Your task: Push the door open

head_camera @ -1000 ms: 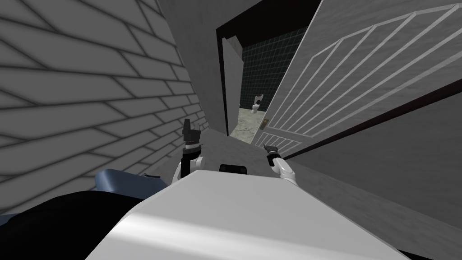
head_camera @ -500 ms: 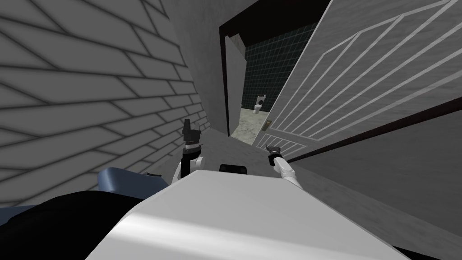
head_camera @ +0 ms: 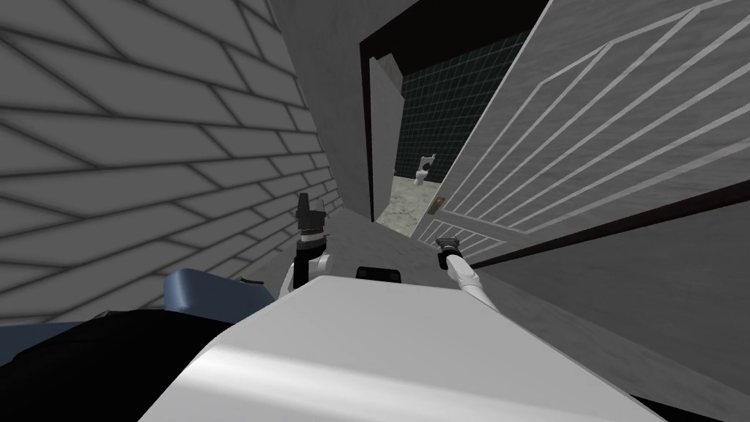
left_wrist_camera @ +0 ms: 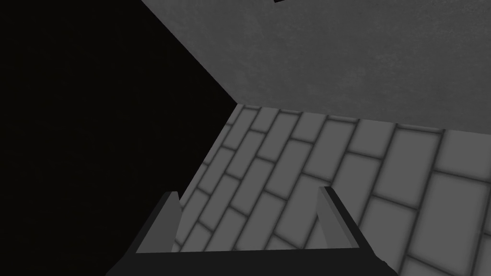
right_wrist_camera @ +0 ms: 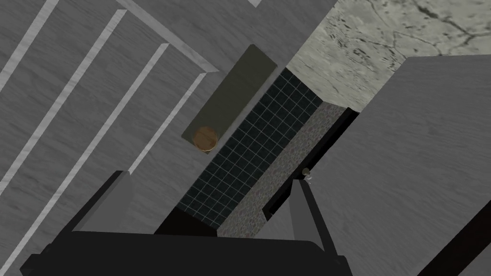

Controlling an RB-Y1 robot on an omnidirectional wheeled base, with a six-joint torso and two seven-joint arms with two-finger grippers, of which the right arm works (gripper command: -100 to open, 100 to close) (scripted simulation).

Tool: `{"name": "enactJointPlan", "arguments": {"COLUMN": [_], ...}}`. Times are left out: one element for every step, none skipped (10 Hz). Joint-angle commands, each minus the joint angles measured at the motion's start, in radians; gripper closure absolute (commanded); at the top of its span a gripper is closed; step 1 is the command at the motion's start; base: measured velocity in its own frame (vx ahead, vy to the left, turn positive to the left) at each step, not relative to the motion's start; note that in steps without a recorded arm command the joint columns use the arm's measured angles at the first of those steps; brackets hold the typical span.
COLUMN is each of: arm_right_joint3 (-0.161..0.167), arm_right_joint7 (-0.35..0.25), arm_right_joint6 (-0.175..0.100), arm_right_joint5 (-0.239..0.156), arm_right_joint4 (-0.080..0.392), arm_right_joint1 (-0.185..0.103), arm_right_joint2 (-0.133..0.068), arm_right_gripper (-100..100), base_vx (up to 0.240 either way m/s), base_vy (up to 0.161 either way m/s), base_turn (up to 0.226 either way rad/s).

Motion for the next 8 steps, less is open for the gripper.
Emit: {"name": "enactJointPlan", "arguments": {"arm_right_joint3": [0.001,0.001,-0.001,-0.001,-0.002,-0.002,-0.003,-0.003], "arm_right_joint7": [-0.010,-0.010,-0.008,-0.008,-0.005,-0.005,-0.003,-0.003], "arm_right_joint6": [0.028,0.028,0.049,0.049,0.070,0.070,0.090,0.090], "arm_right_joint5": [0.050,0.067,0.098,0.116,0.159,0.165,0.193,0.209], "arm_right_joint4": [0.036,0.036,0.068,0.068,0.099,0.099,0.127,0.127], "arm_right_joint1": [-0.012,-0.012,-0.025,-0.025,-0.037,-0.037,-0.048,-0.048], "arm_right_joint2": [-0.012,-0.012,-0.023,-0.023,-0.035,-0.035,-0.046,-0.046], "arm_right_gripper": [-100,-100,-100,-100,-100,-100,-100,-100], "base_vx": [0.054,0.045,0.054,0.051,0.069,0.046,0.045,0.041], "base_vy": [-0.004,-0.011,-0.017,-0.013,-0.013,-0.009,-0.009,-0.007], "base_turn": [0.100,0.043,0.083,0.047,0.086,0.055,0.061,0.047]}}
